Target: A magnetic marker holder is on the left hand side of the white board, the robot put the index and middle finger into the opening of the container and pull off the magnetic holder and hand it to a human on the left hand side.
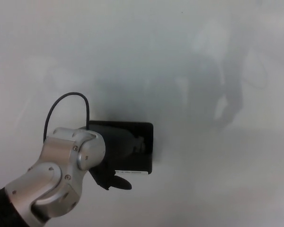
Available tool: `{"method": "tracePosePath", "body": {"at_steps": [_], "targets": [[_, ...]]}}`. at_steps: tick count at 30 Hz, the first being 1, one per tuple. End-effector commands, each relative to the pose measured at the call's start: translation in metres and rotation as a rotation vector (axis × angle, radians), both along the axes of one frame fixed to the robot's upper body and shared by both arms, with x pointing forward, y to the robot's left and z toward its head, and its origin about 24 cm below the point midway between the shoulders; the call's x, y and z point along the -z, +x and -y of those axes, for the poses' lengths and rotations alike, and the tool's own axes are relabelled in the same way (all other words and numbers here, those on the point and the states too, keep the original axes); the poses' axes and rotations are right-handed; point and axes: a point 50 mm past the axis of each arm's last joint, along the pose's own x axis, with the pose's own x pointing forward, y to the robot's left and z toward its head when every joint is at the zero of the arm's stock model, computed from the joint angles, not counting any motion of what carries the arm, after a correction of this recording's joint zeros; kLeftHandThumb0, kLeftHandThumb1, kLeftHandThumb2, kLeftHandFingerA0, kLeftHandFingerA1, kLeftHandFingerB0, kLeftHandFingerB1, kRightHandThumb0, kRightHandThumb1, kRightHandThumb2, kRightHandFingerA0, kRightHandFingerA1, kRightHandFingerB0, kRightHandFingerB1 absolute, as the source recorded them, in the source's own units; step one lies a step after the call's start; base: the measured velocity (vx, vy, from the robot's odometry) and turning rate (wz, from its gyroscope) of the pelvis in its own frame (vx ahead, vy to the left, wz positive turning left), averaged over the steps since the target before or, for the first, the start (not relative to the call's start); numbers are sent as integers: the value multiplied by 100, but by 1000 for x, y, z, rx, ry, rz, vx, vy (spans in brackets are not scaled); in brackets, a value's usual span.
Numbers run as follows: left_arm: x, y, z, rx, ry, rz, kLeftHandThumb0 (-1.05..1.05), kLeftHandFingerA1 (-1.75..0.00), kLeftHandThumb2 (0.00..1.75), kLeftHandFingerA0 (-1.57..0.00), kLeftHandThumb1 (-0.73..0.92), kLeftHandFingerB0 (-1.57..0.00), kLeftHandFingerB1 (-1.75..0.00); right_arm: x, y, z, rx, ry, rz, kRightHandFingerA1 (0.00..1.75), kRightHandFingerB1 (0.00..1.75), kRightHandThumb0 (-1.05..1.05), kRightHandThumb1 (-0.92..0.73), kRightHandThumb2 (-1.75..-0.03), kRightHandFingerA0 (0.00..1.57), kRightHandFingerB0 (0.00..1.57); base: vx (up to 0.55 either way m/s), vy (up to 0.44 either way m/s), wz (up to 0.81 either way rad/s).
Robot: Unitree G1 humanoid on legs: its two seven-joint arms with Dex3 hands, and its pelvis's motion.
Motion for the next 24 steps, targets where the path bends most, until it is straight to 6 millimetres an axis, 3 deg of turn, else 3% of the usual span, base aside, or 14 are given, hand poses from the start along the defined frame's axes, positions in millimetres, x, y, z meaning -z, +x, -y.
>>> {"method": "tracePosePath", "body": {"at_steps": [1,4,6,7,8,9,10,11,12,14,20,21,23,24], "targets": [[0,2,7,44,47,20,-60,-37,84,-5,56,-5,-29,-2,1,6,2,-24,17,59,35,-44,-64,-59,84,38,0,0,0],[1,1,11,51,41,11,-59,-37,83,-5,56,-5,-29,-2,2,6,0,-29,18,59,35,-45,-64,-59,84,38,0,0,0],[1,1,11,50,45,9,-56,-28,65,-7,71,-10,-22,-2,2,5,-3,-28,21,60,36,-45,-64,-59,84,38,0,0,0],[1,1,12,52,52,7,-60,-37,84,-5,56,-4,-28,-2,3,5,-3,-27,22,60,36,-45,-62,-60,84,38,0,0,0],[2,1,14,55,60,6,-60,-37,84,-5,56,-4,-28,-2,3,5,-4,-24,23,60,36,-45,-62,-60,84,38,0,0,0],[3,1,15,57,65,7,-55,-29,64,-9,71,-10,-23,-2,3,5,-4,-24,22,60,36,-45,-64,-59,84,38,0,0,0],[3,1,15,59,70,9,-55,-29,64,-9,71,-10,-23,-2,3,5,-5,-24,22,60,36,-45,-64,-59,84,38,0,0,0],[3,2,15,60,80,7,-55,-42,87,-1,52,-1,-33,-3,4,5,-7,-26,23,59,35,-45,-64,-59,84,38,0,0,0],[3,3,15,60,91,3,-55,-42,87,-1,52,-1,-33,-3,5,5,-10,-28,25,59,35,-45,-64,-59,84,38,0,0,0],[5,6,13,56,105,4,-47,-46,62,-63,71,-13,-26,-3,6,5,-8,-29,29,59,36,-45,-64,-59,84,39,0,0,0],[12,11,4,49,137,20,-37,-46,63,-66,69,-20,-29,-3,7,4,-8,-29,31,59,35,-44,-62,-59,84,38,0,0,0],[13,13,2,44,138,17,-24,-68,94,-62,50,-8,-46,-3,8,3,-7,-30,30,59,36,-44,-62,-59,84,38,0,0,0],[14,14,0,43,138,15,-24,-68,94,-62,50,-8,-46,-3,8,3,-6,-30,29,59,36,-44,-62,-59,84,38,0,0,0],[15,15,-1,41,137,12,-21,-63,60,-79,68,-31,-31,-3,9,3,-8,-29,34,69,48,-49,-52,-81,81,33,0,0,0]]}}
